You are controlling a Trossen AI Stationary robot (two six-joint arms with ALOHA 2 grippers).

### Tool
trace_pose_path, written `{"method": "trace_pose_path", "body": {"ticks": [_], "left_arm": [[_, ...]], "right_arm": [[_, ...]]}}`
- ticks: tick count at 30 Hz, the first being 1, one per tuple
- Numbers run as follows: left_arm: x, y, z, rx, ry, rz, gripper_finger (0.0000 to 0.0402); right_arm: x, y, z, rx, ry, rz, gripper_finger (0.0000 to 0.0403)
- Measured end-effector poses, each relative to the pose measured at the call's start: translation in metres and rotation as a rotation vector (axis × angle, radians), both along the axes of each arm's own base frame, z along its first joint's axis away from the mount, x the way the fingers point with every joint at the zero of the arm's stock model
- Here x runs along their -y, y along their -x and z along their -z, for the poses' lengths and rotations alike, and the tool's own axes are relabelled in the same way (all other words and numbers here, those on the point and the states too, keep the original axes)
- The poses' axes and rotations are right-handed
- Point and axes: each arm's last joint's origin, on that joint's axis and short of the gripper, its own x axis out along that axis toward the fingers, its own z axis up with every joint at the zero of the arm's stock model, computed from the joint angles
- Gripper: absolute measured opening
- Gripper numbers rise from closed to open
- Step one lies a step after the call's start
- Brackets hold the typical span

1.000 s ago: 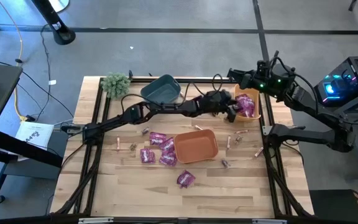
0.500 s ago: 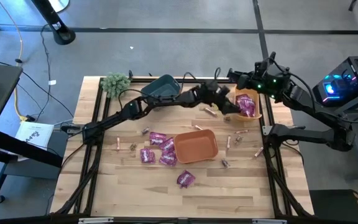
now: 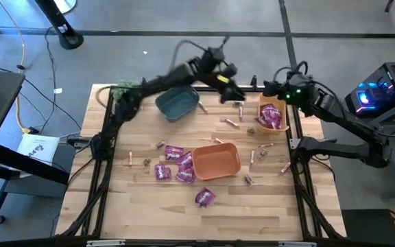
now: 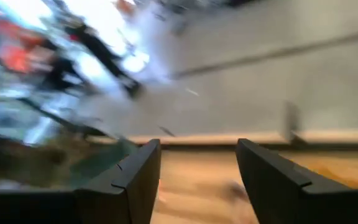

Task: Sort candy
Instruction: Move the yellow bin to the center of the table

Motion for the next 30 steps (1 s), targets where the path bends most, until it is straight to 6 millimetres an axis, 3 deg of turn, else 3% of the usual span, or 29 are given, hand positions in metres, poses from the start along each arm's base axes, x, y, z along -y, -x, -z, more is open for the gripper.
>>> {"method": "trace_pose_path", "body": {"ticks": [4,8,10,13,18,24,30], "left_arm": [[0.013,0.051,-0.037,-0.166,-0.258,-0.012,0.0136],[0.032,0.099,-0.086,-0.207,-0.412,-0.070,0.0055],[0.040,0.122,-0.110,-0.212,-0.469,-0.149,0.0016],[0.051,0.157,-0.141,-0.218,-0.527,-0.308,0.0009],[0.079,0.220,-0.185,-0.167,-0.580,-0.432,0.0001],[0.125,0.291,-0.218,-0.092,-0.573,-0.504,0.0000],[0.159,0.347,-0.235,0.007,-0.513,-0.568,0.0000]], "right_arm": [[0.004,0.001,0.028,-0.206,-0.174,0.092,0.0150],[0.012,-0.006,0.064,-0.393,-0.316,0.160,0.0041],[0.017,-0.011,0.084,-0.467,-0.371,0.188,0.0014],[0.025,-0.019,0.113,-0.530,-0.445,0.235,0.0011],[0.038,-0.037,0.149,-0.564,-0.470,0.242,0.0003],[0.056,-0.048,0.173,-0.610,-0.496,0.216,0.0000],[0.064,-0.072,0.180,-0.459,-0.508,-0.011,0.0000]]}}
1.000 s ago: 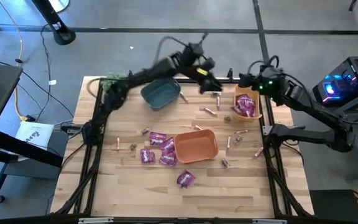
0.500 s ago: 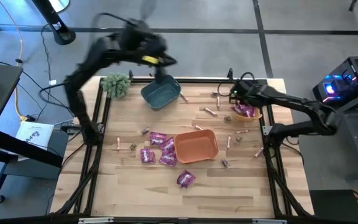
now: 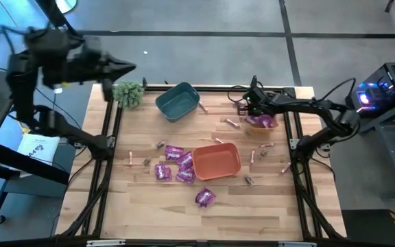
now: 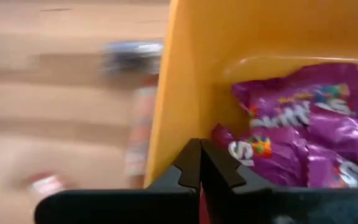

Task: Sort candy
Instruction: Move the yellow bin to the center of the table

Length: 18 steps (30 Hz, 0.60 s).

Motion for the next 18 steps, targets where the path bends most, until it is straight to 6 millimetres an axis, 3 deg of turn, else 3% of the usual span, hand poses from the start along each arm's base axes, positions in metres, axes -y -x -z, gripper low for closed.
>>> {"method": "trace_pose_path", "body": {"ticks": [7,14,18], "left_arm": [[0.014,0.027,-0.006,0.065,-0.002,-0.027,0.0000],[0.014,0.020,-0.002,0.027,-0.026,-0.026,0.0000],[0.013,0.011,0.004,-0.011,-0.023,-0.025,0.0000]], "right_arm": [[-0.023,-0.028,-0.005,0.187,-0.060,-0.134,0.0000],[-0.060,-0.056,-0.010,0.327,-0.102,-0.234,0.0000],[-0.069,-0.068,-0.021,0.395,-0.089,-0.269,0.0000]]}}
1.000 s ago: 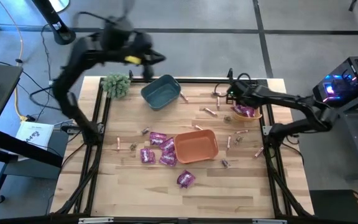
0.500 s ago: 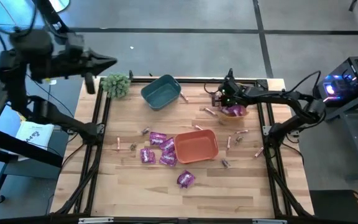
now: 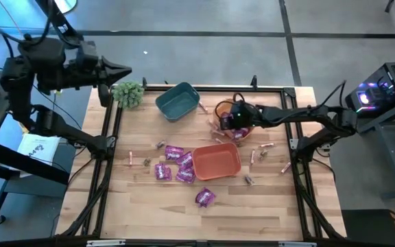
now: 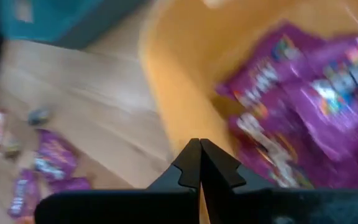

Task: Sort candy
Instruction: Move the yellow bin to the center of the table, then adjust the purple candy in the bin

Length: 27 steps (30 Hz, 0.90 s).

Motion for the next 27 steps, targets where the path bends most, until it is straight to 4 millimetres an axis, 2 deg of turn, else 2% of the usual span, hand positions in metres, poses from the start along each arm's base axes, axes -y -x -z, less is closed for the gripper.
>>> {"method": "trace_pose_path", "body": {"ticks": [6,10,14,17,19,21,24,27], "left_arm": [[-0.001,-0.006,0.006,-0.036,-0.002,0.002,0.0000],[-0.001,-0.006,0.007,-0.042,0.003,0.002,0.0000],[0.000,-0.002,0.008,-0.049,0.013,-0.005,0.0000],[0.000,0.000,0.008,-0.048,0.010,-0.019,0.0000],[-0.001,0.000,0.008,-0.048,0.010,-0.020,0.0000],[-0.001,0.000,0.008,-0.049,0.006,-0.032,0.0000],[-0.001,0.000,0.008,-0.050,0.000,-0.048,0.0000],[-0.002,-0.001,0.008,-0.051,-0.005,-0.067,0.0000]], "right_arm": [[0.006,-0.019,-0.044,0.045,0.116,-0.097,0.0000],[0.004,-0.022,-0.085,-0.087,0.174,-0.223,0.0000],[-0.023,-0.012,-0.121,-0.274,0.168,-0.462,0.0000],[-0.050,0.000,-0.142,-0.298,0.098,-0.624,0.0000],[-0.068,0.008,-0.144,-0.328,0.011,-0.677,0.0000],[-0.084,0.014,-0.137,-0.401,-0.046,-0.704,0.0000],[-0.101,0.015,-0.118,-0.470,-0.047,-0.710,0.0000],[-0.106,0.012,-0.091,-0.481,0.010,-0.643,0.0000]]}}
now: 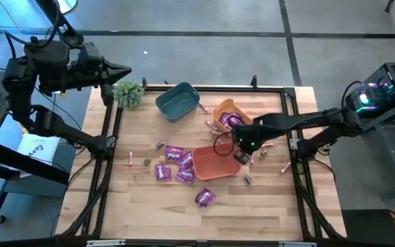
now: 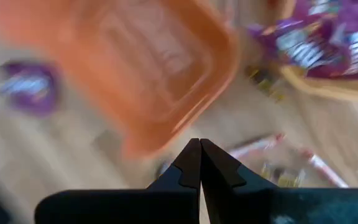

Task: Sort candy
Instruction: Adjust the purple candy in the bin, then put the purple candy into the yellow bin

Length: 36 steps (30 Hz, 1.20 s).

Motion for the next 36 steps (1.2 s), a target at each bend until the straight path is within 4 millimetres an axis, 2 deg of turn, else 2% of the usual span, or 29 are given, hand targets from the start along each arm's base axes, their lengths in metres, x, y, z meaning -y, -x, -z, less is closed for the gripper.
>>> {"method": "trace_pose_path", "body": {"ticks": [4,7,15,23,27,31,36], "left_arm": [[0.000,0.000,0.000,0.001,0.000,-0.012,0.0000],[0.000,0.000,0.000,0.008,0.009,-0.017,0.0000],[0.000,0.000,0.000,0.012,0.018,-0.020,0.0000],[0.000,0.000,0.000,0.011,0.017,-0.020,0.0000],[0.000,0.000,0.000,0.010,0.017,-0.020,0.0000],[0.000,0.000,0.000,0.009,0.017,-0.019,0.0000],[0.000,0.000,0.000,0.008,0.016,-0.019,0.0000]], "right_arm": [[0.009,0.005,0.033,-0.032,0.124,0.140,0.0000],[0.016,0.008,0.052,-0.034,0.134,0.202,0.0000],[0.015,0.000,0.073,0.097,0.093,0.231,0.0000],[0.022,-0.004,0.073,0.178,0.207,0.360,0.0000],[0.029,-0.008,0.065,0.216,0.283,0.433,0.0000],[0.042,-0.011,0.050,0.238,0.357,0.487,0.0000],[0.070,-0.008,0.040,0.218,0.424,0.583,0.0000]]}}
